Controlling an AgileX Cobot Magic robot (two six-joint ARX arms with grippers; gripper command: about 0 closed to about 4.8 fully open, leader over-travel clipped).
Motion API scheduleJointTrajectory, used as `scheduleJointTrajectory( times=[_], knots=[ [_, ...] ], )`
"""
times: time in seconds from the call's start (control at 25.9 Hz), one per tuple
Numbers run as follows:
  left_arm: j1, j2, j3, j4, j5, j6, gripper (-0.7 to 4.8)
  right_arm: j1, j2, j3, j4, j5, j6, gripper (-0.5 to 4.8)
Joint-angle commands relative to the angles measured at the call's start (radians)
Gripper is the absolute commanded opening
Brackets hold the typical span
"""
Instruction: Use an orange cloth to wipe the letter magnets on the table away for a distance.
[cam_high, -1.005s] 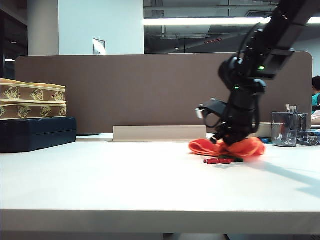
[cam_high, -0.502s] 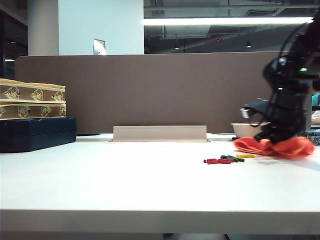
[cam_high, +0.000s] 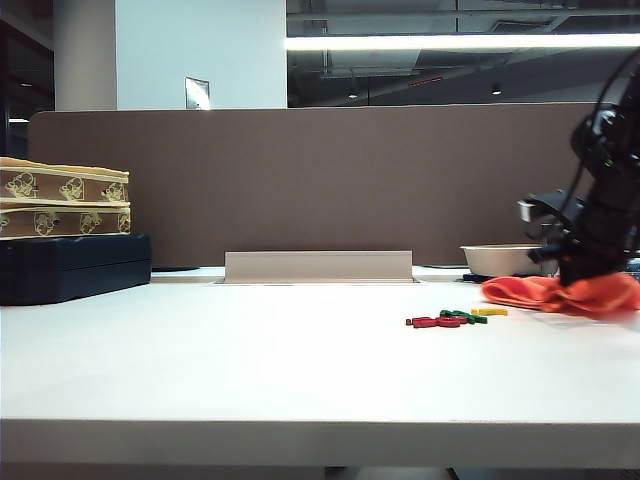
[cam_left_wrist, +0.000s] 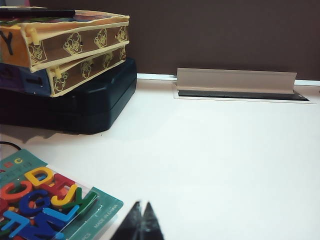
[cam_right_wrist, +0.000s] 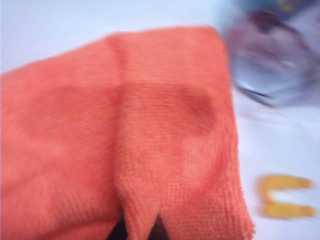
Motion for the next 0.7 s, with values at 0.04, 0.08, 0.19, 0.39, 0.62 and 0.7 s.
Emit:
scheduleJointTrajectory(
  times=[0.04, 0.08, 0.19, 0.39, 0.62, 0.7],
  knots=[
    [0.000, 0.000, 0.002, 0.008, 0.000, 0.001, -0.03, 0.050, -0.078, 0.005, -0.005, -0.041, 0.006, -0.01],
    [0.000, 0.000, 0.002, 0.008, 0.000, 0.001, -0.03, 0.062, -0.096, 0.005, -0.006, -0.044, 0.006, -0.02],
    [0.000, 0.000, 0.002, 0.008, 0.000, 0.001, -0.03, 0.098, -0.148, 0.005, -0.001, -0.042, 0.005, -0.02],
    [0.000, 0.000, 0.002, 0.008, 0.000, 0.001, -0.03, 0.167, -0.239, 0.005, -0.037, -0.042, 0.006, -0.02],
    [0.000, 0.000, 0.002, 0.008, 0.000, 0.001, -0.03, 0.331, -0.344, 0.005, -0.105, -0.042, 0.006, -0.02],
    [0.000, 0.000, 0.002, 0.008, 0.000, 0.001, -0.03, 0.391, -0.356, 0.005, -0.136, -0.039, 0.005, -0.02]
  ],
)
